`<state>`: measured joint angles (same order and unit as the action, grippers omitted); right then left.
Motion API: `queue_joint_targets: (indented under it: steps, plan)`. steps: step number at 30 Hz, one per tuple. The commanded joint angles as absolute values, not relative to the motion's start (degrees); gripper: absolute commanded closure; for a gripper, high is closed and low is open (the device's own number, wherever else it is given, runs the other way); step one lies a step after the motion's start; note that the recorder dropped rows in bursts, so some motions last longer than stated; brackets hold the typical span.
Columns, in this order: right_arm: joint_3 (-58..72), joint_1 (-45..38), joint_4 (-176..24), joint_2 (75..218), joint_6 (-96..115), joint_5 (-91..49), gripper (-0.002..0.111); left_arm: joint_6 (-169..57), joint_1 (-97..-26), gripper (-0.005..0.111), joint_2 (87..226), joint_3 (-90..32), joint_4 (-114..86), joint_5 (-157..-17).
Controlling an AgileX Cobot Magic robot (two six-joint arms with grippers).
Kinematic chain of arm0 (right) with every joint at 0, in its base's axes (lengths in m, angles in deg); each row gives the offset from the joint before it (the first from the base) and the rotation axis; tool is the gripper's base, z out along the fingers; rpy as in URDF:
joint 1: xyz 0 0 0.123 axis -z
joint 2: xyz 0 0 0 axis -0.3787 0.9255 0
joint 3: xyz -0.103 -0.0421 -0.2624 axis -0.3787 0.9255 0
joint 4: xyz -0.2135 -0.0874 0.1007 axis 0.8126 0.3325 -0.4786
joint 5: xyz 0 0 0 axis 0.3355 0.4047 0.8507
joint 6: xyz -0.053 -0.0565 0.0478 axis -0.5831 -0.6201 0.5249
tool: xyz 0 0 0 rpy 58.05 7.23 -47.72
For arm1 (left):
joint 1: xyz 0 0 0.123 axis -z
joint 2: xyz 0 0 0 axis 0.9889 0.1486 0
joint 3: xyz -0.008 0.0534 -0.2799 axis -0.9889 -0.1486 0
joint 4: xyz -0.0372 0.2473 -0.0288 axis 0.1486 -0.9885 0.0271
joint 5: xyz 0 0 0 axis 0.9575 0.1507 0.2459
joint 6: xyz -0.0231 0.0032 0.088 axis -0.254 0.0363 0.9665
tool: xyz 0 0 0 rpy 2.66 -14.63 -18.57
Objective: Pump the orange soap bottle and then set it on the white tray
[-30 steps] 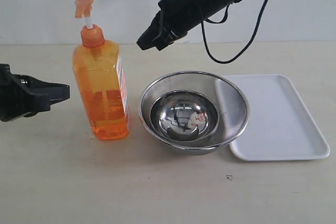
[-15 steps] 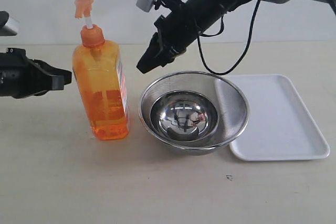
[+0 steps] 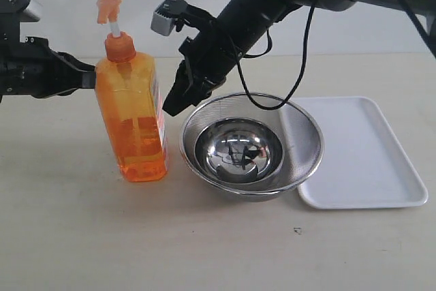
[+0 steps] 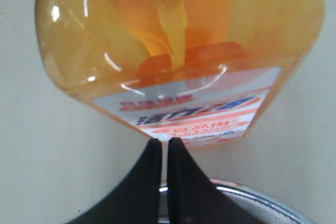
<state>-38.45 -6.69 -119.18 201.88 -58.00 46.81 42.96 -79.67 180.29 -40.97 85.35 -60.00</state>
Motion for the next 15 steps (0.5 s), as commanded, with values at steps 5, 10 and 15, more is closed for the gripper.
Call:
queue_joint_targets:
  steps: [5, 10, 15]
  plan:
    - [-38.75, -9.70, -118.49, 201.78, -57.60, 44.52, 0.108, 44.18, -79.57, 0.102, 180.86, -40.34, 85.70, -59.22]
    - [-38.75, -10.85, -118.30, 201.78, -57.04, 44.52, 0.108, 44.55, -79.57, 0.102, 180.86, -40.34, 85.70, -58.04]
    - [-38.75, -11.07, -118.35, 201.78, -56.15, 44.52, 0.108, 45.72, -79.57, 0.102, 180.99, -39.86, 85.70, -56.65]
